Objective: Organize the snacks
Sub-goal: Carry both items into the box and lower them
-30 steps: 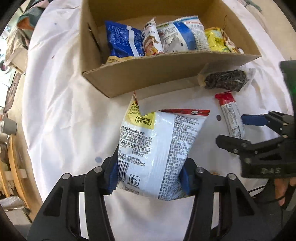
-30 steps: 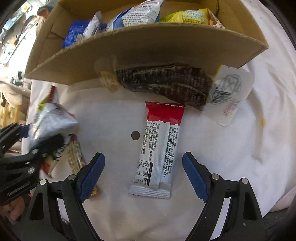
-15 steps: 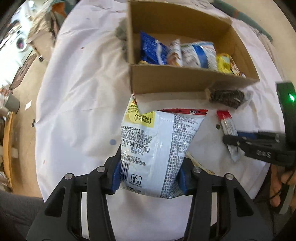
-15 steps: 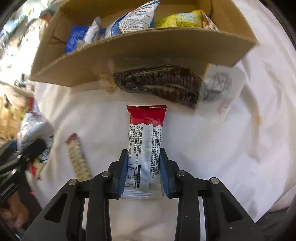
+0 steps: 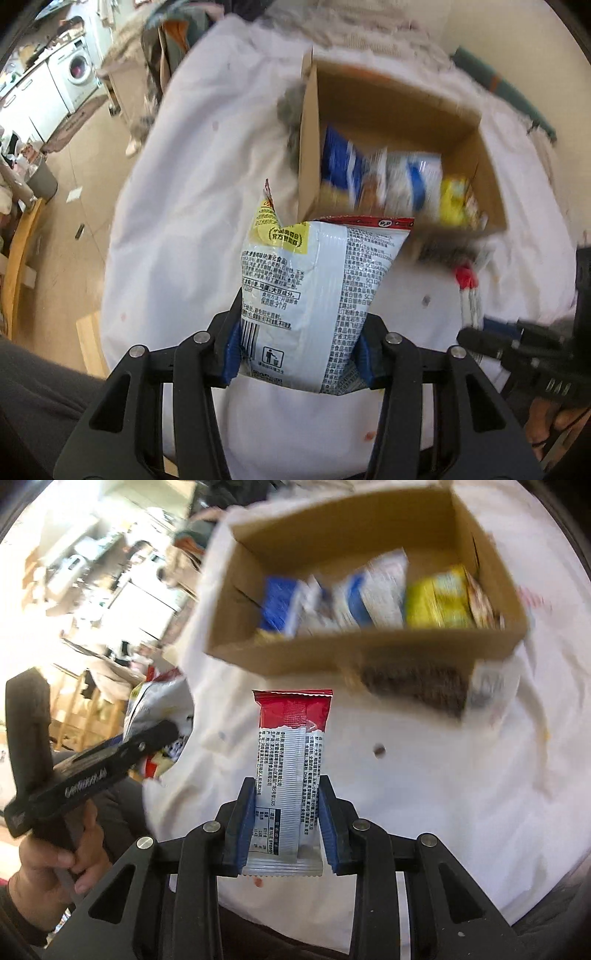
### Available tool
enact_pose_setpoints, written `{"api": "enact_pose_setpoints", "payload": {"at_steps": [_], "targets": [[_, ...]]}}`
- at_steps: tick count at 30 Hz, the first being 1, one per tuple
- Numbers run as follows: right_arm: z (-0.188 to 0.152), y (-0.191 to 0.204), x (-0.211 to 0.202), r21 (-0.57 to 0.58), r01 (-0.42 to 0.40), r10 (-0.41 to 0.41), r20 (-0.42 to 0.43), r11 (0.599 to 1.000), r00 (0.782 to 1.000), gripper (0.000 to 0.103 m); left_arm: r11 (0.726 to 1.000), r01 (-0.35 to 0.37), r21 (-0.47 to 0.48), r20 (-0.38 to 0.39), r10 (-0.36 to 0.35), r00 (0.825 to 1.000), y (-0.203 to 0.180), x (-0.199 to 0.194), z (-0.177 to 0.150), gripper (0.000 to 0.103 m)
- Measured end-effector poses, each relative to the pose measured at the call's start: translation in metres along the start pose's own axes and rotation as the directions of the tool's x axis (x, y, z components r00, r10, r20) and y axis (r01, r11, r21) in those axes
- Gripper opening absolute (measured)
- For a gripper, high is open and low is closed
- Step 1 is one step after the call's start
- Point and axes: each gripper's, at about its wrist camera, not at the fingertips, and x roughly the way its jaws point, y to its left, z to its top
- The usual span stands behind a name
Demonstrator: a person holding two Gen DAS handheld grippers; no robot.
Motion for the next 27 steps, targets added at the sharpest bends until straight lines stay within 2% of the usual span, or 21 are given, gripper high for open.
{"api": "enact_pose_setpoints", "payload": {"at_steps": [4, 11, 17, 24, 27], "targets": [[0.025, 0.008, -0.019, -0.015, -0.004, 0.005, 0.092, 1.000, 0.996, 0.033, 0.999, 0.034, -0.020, 0.060, -0.032, 0.998, -0.005, -0.013, 0.037, 0.045], [0.076, 0.005, -0.046, -0.003, 0.019, -0.018, 0.255, 1.000, 0.967, 0.033, 0.999, 0.029, 0.042, 0.106, -0.033, 0.994, -0.026, -0.010, 0.086, 0.045], [0.096, -0.029, -0.065, 0.050, 0.028, -0.042, 0.294, 0.998, 0.955, 0.033, 0.997, 0.025, 0.072, 0.104, -0.032, 0.994, -0.040, 0.007, 0.106, 0.045], [0.110, -0.064, -0.046, 0.082, 0.084, -0.105, 0.288, 0.993, 0.952, 0.033, 0.996, 0.019, 0.082, 0.079, -0.025, 0.997, -0.049, 0.038, 0.114, 0.045], [0.106, -0.080, -0.032, 0.115, 0.086, -0.115, 0.275, 0.990, 0.955, 0.034, 0.998, 0.031, 0.048, 0.063, -0.034, 0.997, -0.048, 0.054, 0.111, 0.045]]}}
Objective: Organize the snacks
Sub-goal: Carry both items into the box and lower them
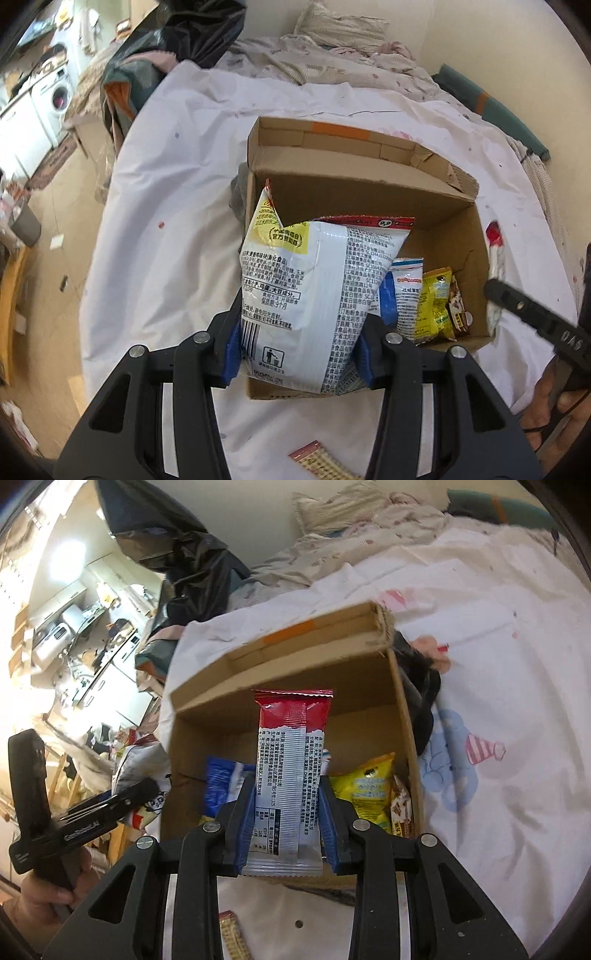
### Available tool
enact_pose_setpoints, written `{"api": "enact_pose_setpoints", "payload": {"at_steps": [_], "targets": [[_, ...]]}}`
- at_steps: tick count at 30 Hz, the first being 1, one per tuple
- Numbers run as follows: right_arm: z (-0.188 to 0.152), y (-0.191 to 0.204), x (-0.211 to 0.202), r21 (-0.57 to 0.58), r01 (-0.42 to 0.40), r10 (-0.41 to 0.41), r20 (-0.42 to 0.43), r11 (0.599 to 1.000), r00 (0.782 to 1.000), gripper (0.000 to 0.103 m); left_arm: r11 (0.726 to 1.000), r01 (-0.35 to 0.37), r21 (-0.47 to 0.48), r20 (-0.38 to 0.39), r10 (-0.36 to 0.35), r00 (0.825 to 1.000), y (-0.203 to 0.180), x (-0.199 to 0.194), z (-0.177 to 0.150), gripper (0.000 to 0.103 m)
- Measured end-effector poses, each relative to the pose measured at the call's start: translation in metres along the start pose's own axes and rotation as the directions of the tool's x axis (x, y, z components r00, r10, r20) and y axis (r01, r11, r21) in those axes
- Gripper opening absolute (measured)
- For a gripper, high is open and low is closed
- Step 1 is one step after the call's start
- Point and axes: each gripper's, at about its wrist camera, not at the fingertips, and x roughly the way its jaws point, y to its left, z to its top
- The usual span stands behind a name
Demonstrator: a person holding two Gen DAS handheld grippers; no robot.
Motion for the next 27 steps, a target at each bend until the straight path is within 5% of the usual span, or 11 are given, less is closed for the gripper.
{"api": "enact_pose_setpoints", "payload": {"at_steps": [27], "targets": [[-0.003, -0.003, 0.054, -0.061, 0.094, -0.102, -0.155, 0.994, 0.983, 0.034, 1.000, -0.009, 0.010, -0.012, 0.009, 1.000, -0.011, 0.026, -0.003, 0.046]]}}
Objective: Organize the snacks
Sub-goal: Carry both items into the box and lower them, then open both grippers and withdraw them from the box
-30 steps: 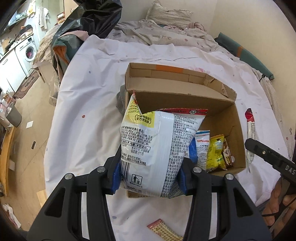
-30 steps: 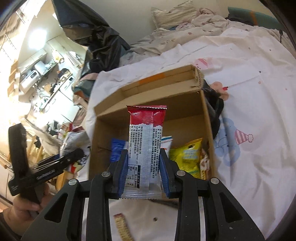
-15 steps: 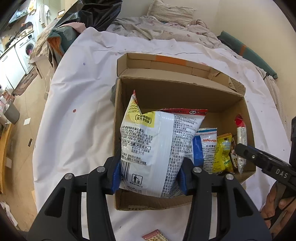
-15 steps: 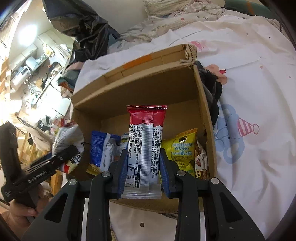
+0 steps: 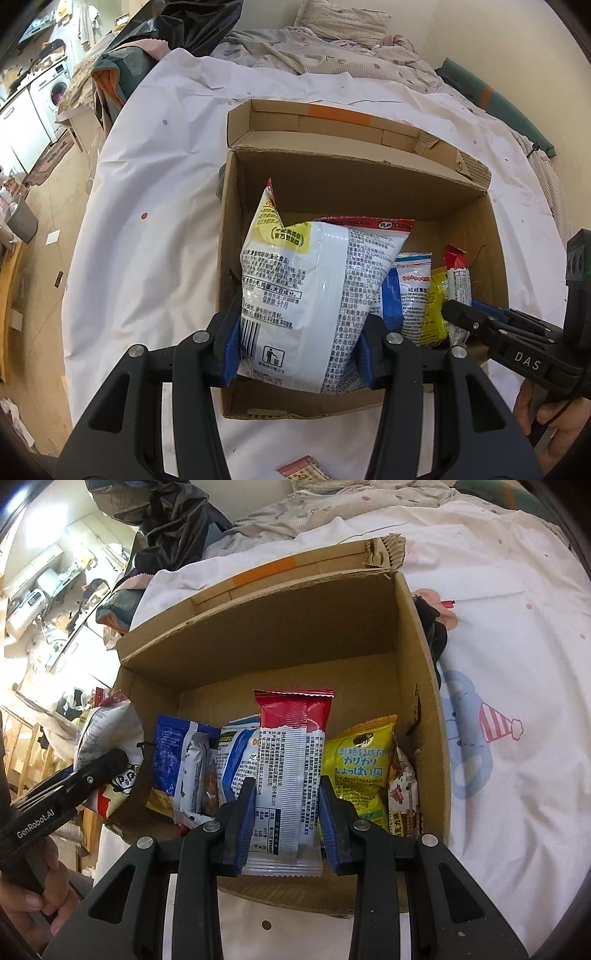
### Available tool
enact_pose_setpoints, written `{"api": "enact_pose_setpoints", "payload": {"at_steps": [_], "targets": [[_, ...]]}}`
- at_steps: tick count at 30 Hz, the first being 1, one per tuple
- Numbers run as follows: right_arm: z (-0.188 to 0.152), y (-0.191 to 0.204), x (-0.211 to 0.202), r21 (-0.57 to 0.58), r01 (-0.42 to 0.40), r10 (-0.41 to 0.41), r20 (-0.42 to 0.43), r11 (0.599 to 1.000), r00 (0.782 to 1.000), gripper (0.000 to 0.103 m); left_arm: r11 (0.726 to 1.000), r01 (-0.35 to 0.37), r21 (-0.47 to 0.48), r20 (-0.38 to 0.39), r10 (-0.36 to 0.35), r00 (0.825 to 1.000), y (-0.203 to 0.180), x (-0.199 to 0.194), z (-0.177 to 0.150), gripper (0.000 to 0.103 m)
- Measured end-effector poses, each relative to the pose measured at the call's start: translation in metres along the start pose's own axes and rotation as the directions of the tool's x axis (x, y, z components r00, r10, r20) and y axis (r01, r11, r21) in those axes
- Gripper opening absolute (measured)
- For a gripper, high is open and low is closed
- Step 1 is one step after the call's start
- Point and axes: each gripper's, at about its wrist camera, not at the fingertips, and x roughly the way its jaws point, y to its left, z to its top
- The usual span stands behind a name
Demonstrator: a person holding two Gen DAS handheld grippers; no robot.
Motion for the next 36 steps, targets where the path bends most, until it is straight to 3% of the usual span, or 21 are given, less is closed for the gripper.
{"api": "enact_pose_setpoints", "payload": {"at_steps": [6, 10, 15, 19, 24, 26, 27, 29, 36], "targets": [[0.000, -0.001, 0.000, 0.007, 0.005, -0.005, -0.002, 1.000, 1.000, 0.034, 1.000, 0.007, 0.004, 0.005, -0.007, 1.000, 0.000, -0.001, -0.001, 0.046], [0.000, -0.002, 0.000, 0.011, 0.007, -0.007, 0.000, 1.000, 1.000, 0.034, 0.995, 0.098, 0.011, 0.038, -0.098, 0.994, -0.006, -0.011, 0.002, 0.047], [0.000, -0.003, 0.000, 0.013, 0.010, -0.010, -0.003, 1.000, 1.000, 0.034, 0.996, 0.062, 0.058, 0.015, -0.063, 0.998, -0.013, 0.002, -0.002, 0.047], [0.000, -0.004, 0.000, 0.021, 0.003, -0.003, -0.004, 1.000, 1.000, 0.036, 0.997, 0.067, 0.037, -0.041, -0.065, 0.997, -0.010, 0.016, -0.005, 0.047], [0.000, -0.005, -0.001, 0.026, -0.013, 0.013, -0.003, 1.000, 1.000, 0.036, 0.998, 0.063, 0.031, -0.051, -0.061, 0.997, -0.012, 0.019, -0.010, 0.048], [0.000, -0.007, -0.002, 0.038, -0.018, 0.018, -0.002, 0.999, 1.000, 0.043, 0.997, 0.064, 0.041, -0.047, -0.062, 0.997, -0.014, 0.018, -0.012, 0.066], [0.000, -0.008, -0.004, 0.050, -0.026, 0.026, 0.004, 0.998, 1.000, 0.052, 0.996, 0.069, 0.049, -0.045, -0.067, 0.997, -0.016, 0.017, -0.013, 0.071], [0.000, -0.009, -0.008, 0.063, -0.041, 0.040, 0.022, 0.997, 0.999, 0.056, 0.995, 0.081, 0.055, -0.042, -0.078, 0.996, -0.018, 0.015, -0.014, 0.082], [0.002, -0.014, -0.014, 0.079, -0.044, 0.040, 0.048, 0.996, 0.998, 0.059, 0.991, 0.097, 0.087, -0.045, -0.093, 0.995, -0.025, 0.013, -0.015, 0.082]]}}
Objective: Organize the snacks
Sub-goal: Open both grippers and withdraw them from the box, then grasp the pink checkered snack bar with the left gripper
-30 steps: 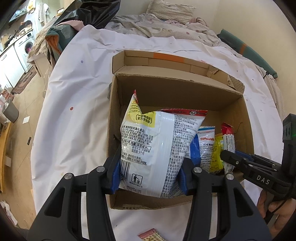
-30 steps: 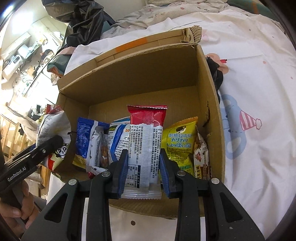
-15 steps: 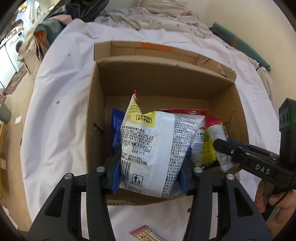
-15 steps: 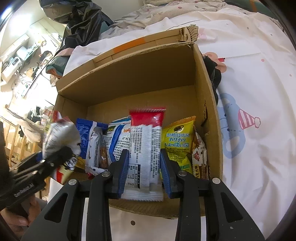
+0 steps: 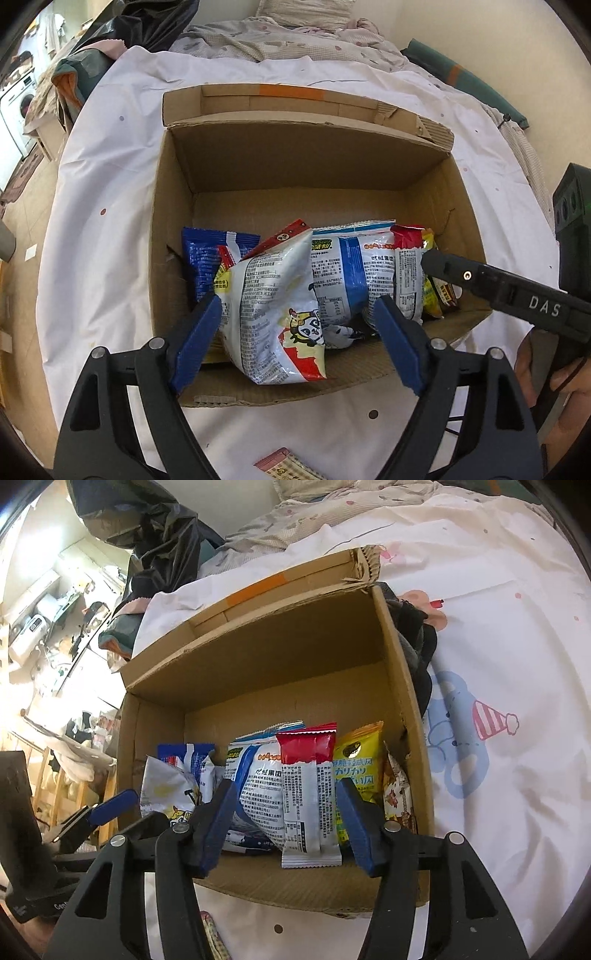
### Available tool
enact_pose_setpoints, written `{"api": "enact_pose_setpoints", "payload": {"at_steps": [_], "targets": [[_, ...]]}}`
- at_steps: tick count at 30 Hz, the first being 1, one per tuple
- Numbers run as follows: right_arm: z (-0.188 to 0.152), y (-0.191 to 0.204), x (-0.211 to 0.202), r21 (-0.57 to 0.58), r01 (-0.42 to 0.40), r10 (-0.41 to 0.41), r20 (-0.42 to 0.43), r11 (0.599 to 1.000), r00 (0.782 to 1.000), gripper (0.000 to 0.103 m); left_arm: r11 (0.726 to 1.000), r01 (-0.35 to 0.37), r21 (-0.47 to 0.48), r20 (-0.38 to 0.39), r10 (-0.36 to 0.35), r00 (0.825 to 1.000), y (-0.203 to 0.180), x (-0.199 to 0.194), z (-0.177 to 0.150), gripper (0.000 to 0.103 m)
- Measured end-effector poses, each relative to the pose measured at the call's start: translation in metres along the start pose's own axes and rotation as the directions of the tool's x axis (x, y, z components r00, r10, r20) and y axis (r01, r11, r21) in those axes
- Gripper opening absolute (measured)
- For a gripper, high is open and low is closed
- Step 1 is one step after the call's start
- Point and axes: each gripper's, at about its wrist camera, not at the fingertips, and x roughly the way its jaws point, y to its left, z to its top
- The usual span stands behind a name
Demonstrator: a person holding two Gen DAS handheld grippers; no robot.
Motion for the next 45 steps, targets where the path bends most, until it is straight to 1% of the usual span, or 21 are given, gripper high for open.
{"api": "enact_pose_setpoints", "payload": {"at_steps": [5, 11, 12, 15, 18, 20, 22, 23, 25, 26, 28, 31, 33, 35, 37, 39, 40, 41, 42, 43, 45], "targets": [[0.000, 0.000, -0.005, 0.015, -0.011, 0.011, 0.014, 1.000, 1.000, 0.060, 1.000, -0.009, -0.019, 0.008, 0.009, 1.000, 0.006, -0.005, -0.001, 0.082], [-0.009, 0.002, -0.017, 0.013, -0.001, 0.000, 0.037, 1.000, 0.999, 0.065, 0.998, -0.011, -0.058, 0.033, 0.012, 0.999, 0.016, -0.022, -0.006, 0.082], [-0.010, 0.003, -0.020, 0.013, 0.001, -0.001, 0.040, 1.000, 0.999, 0.068, 0.998, -0.013, -0.064, 0.041, 0.015, 0.999, 0.017, -0.026, -0.008, 0.082], [-0.017, 0.003, -0.030, 0.014, 0.013, -0.014, 0.055, 1.000, 0.998, 0.075, 0.997, -0.021, -0.077, 0.047, 0.025, 0.999, 0.021, -0.035, -0.019, 0.082], [-0.024, 0.002, -0.041, 0.016, 0.024, -0.025, 0.069, 1.000, 0.997, 0.079, 0.996, -0.043, -0.078, 0.028, 0.046, 0.999, 0.025, -0.038, -0.033, 0.082], [-0.030, 0.001, -0.049, 0.028, 0.025, -0.027, 0.081, 0.999, 0.996, 0.079, 0.994, -0.067, -0.090, 0.014, 0.069, 0.998, 0.030, -0.040, -0.043, 0.082], [-0.036, -0.002, -0.053, 0.049, 0.019, -0.022, 0.082, 0.999, 0.996, 0.080, 0.992, -0.073, -0.104, 0.007, 0.074, 0.997, 0.034, -0.042, -0.054, 0.082], [-0.039, -0.002, -0.055, 0.057, 0.015, -0.020, 0.081, 0.998, 0.997, 0.080, 0.991, -0.078, -0.110, 0.000, 0.079, 0.997, 0.035, -0.043, -0.059, 0.082], [-0.045, -0.003, -0.060, 0.066, 0.010, -0.016, 0.085, 0.998, 0.996, 0.081, 0.984, -0.107, -0.140, -0.042, 0.102, 0.994, 0.037, -0.041, -0.072, 0.082], [-0.046, -0.002, -0.062, 0.067, 0.014, -0.020, 0.090, 0.998, 0.996, 0.083, 0.980, -0.109, -0.164, -0.066, 0.100, 0.993, 0.038, -0.039, -0.078, 0.082], [-0.050, 0.000, -0.067, 0.067, 0.016, -0.023, 0.101, 0.998, 0.995, 0.085, 0.967, -0.090, -0.238, -0.116, 0.064, 0.991, 0.041, -0.034, -0.093, 0.082], [-0.056, 0.002, -0.069, 0.072, 0.011, -0.018, 0.097, 0.997, 0.995, 0.085, 0.951, -0.076, -0.299, -0.191, 0.018, 0.981, 0.035, -0.020, -0.119, 0.082], [-0.060, 0.001, -0.069, 0.080, 0.008, -0.015, 0.092, 0.997, 0.996, 0.086, 0.950, -0.071, -0.303, -0.233, -0.002, 0.973, 0.028, -0.010, -0.135, 0.078], [-0.064, -0.001, -0.071, 0.089, 0.007, -0.015, 0.090, 0.996, 0.996, 0.086, 0.962, -0.089, -0.257, -0.274, 0.016, 0.962, 0.016, 0.002, -0.148, 0.069], [-0.068, -0.004, -0.073, 0.101, 0.010, -0.019, 0.088, 0.995, 0.996, 0.086, 0.970, -0.108, -0.216, -0.312, 0.036, 0.950, 0.009, 0.011, -0.157, 0.068], [-0.070, -0.007, -0.075, 0.118, 0.015, -0.026, 0.087, 0.993, 0.996, 0.086, 0.974, -0.119, -0.192, -0.323, 0.052, 0.945, 0.005, 0.015, -0.163, 0.065], [-0.071, -0.008, -0.076, 0.121, 0.021, -0.032, 0.086, 0.992, 0.996, 0.086, 0.976, -0.129, -0.177, -0.316, 0.068, 0.946, 0.004, 0.014, -0.163, 0.056], [-0.073, -0.008, -0.076, 0.122, 0.026, -0.037, 0.085, 0.992, 0.996, 0.086, 0.978, -0.136, -0.157, -0.312, 0.082, 0.947, 0.002, 0.014, -0.164, 0.028], [-0.074, -0.009, -0.077, 0.124, 0.034, -0.045, 0.083, 0.992, 0.996, 0.086, 0.981, -0.147, -0.126, -0.317, 0.100, 0.943, 0.000, 0.014, -0.164, 0.022], [-0.074, -0.010, -0.076, 0.126, 0.046, -0.057, 0.079, 0.991, 0.995, 0.086, 0.985, -0.146, -0.092, -0.320, 0.109, 0.941, -0.003, 0.014, -0.163, 0.022], [-0.073, -0.013, -0.072, 0.131, 0.078, -0.086, 0.059, 0.988, 0.995, 0.086, 0.986, -0.142, -0.092, -0.328, 0.104, 0.939, -0.001, 0.011, -0.162, 0.022]]}}
